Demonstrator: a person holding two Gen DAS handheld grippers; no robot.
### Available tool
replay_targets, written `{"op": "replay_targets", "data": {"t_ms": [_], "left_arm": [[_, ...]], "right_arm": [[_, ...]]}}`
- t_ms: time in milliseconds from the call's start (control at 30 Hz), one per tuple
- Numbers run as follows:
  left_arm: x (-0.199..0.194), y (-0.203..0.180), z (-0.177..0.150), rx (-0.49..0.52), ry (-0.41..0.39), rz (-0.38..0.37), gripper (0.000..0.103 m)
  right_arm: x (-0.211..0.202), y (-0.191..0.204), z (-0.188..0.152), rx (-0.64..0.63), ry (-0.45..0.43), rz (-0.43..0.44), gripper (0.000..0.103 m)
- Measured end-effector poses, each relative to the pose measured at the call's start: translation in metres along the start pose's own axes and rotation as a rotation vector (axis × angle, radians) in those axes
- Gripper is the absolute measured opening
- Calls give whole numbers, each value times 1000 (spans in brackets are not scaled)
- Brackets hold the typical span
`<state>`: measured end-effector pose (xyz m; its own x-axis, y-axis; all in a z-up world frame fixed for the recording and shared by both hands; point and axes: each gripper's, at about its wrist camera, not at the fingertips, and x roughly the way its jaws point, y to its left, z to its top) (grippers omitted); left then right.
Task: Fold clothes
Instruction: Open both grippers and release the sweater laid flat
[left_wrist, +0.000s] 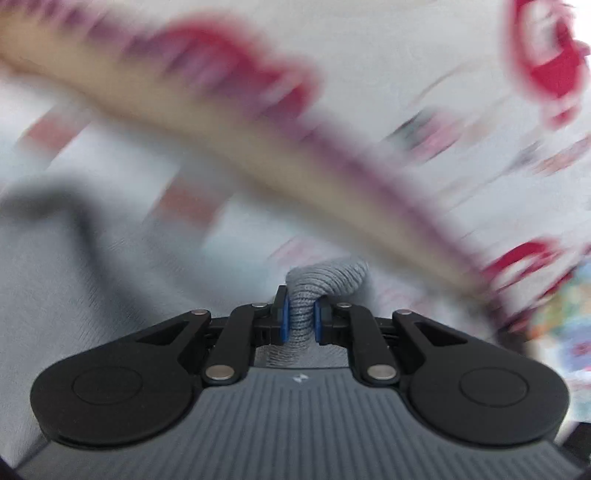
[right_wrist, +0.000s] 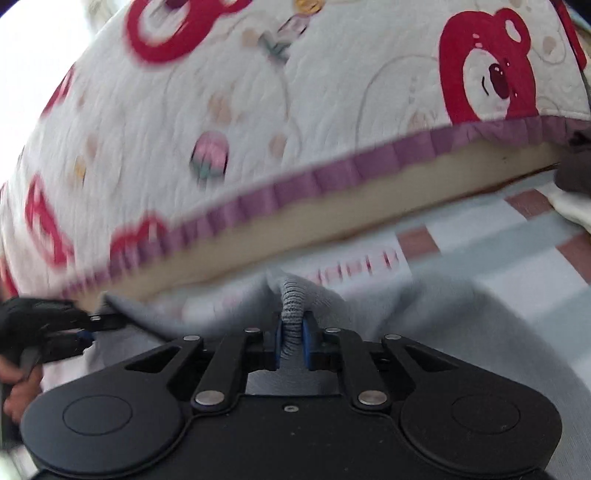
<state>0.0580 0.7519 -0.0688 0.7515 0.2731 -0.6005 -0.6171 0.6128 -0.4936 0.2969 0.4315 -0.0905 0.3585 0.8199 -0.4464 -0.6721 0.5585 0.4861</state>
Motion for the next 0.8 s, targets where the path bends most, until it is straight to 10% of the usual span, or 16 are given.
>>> {"op": "replay_targets", "data": {"t_ms": [100, 333, 400, 567, 800], "left_arm": [[7, -24, 33, 108, -6, 78, 43], [-29, 30, 44, 30, 54, 31, 54], [-52, 55, 46, 64, 66, 87, 54], [-93, 108, 38, 143, 127, 325, 54], [-147, 154, -4, 80, 217, 383, 58]], "right_arm": [[31, 15, 41, 26, -112, -19, 13], [96, 74, 59, -239, 30, -173, 35], [78, 82, 43, -194, 18, -99, 53], [34, 110, -18, -107, 137, 42, 54], [-24, 156, -101, -108, 335, 122, 54]]}}
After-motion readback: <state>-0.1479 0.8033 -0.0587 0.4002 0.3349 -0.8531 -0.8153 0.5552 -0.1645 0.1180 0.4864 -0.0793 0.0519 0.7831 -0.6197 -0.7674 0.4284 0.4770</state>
